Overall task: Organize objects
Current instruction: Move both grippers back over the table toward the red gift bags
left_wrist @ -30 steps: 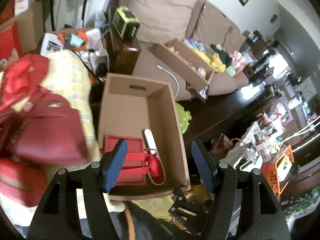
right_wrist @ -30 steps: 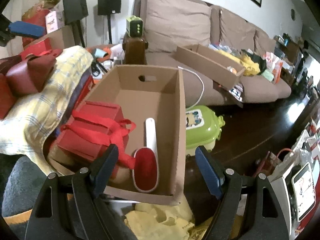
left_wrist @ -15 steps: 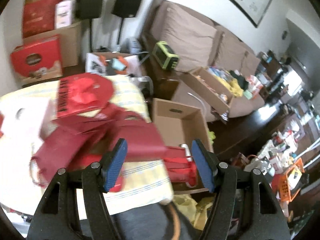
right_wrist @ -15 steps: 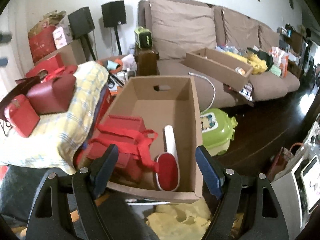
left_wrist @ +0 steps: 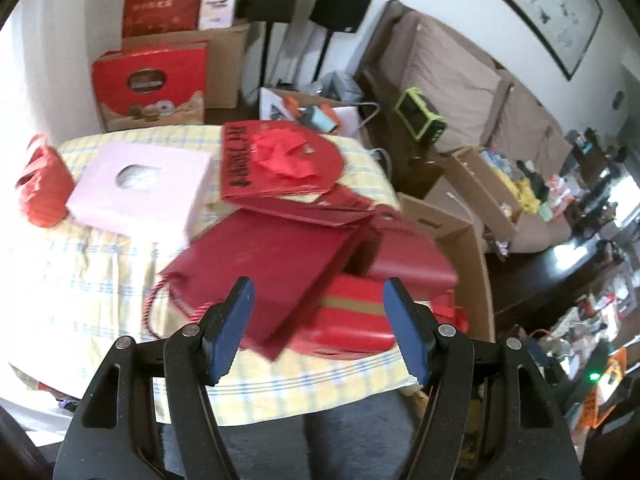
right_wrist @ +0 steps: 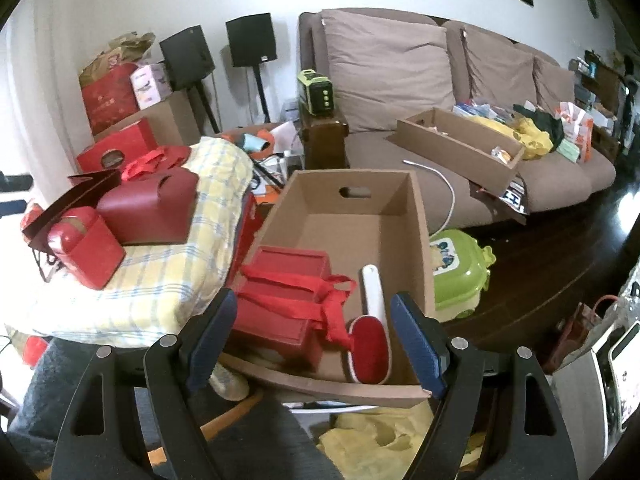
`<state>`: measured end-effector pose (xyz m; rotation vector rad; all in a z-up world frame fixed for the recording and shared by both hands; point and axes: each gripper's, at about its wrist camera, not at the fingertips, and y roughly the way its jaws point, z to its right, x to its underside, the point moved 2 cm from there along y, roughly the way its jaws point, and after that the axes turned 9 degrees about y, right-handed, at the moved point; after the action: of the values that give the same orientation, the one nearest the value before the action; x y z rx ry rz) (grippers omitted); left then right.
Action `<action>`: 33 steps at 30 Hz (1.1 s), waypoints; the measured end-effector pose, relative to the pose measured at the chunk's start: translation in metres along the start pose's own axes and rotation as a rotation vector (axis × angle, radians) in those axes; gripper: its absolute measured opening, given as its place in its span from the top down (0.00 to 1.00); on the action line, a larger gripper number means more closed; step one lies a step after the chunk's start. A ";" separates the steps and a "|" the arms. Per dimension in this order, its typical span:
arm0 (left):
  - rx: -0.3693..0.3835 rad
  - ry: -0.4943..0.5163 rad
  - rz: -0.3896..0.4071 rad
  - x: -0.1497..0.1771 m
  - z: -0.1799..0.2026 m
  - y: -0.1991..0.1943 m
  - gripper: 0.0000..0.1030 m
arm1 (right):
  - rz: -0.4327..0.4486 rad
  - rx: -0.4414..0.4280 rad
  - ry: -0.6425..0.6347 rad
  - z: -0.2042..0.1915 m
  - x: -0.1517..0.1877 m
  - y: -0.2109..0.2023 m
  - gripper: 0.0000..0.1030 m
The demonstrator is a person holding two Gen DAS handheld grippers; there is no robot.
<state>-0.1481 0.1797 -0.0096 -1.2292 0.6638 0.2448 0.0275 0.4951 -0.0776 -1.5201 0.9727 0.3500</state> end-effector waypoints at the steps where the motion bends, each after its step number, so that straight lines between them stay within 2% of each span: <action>1: -0.011 -0.001 0.001 0.003 -0.005 0.001 0.38 | 0.001 -0.004 -0.002 -0.002 0.000 -0.001 0.22; 11: -0.064 -0.023 0.019 0.015 -0.042 0.013 0.38 | -0.029 -0.065 -0.027 -0.028 0.003 0.001 0.22; 23: -0.080 -0.081 0.028 0.026 -0.081 0.022 0.38 | -0.037 -0.120 -0.063 -0.063 -0.006 0.009 0.22; 29: -0.078 -0.127 0.033 0.031 -0.102 0.023 0.38 | -0.061 -0.188 -0.093 -0.092 -0.014 0.017 0.22; 33: -0.062 -0.127 0.039 0.035 -0.107 0.025 0.38 | -0.081 -0.266 -0.174 -0.128 -0.013 0.020 0.22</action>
<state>-0.1695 0.0831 -0.0686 -1.2501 0.5744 0.3752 -0.0348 0.3835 -0.0540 -1.7319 0.7474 0.5613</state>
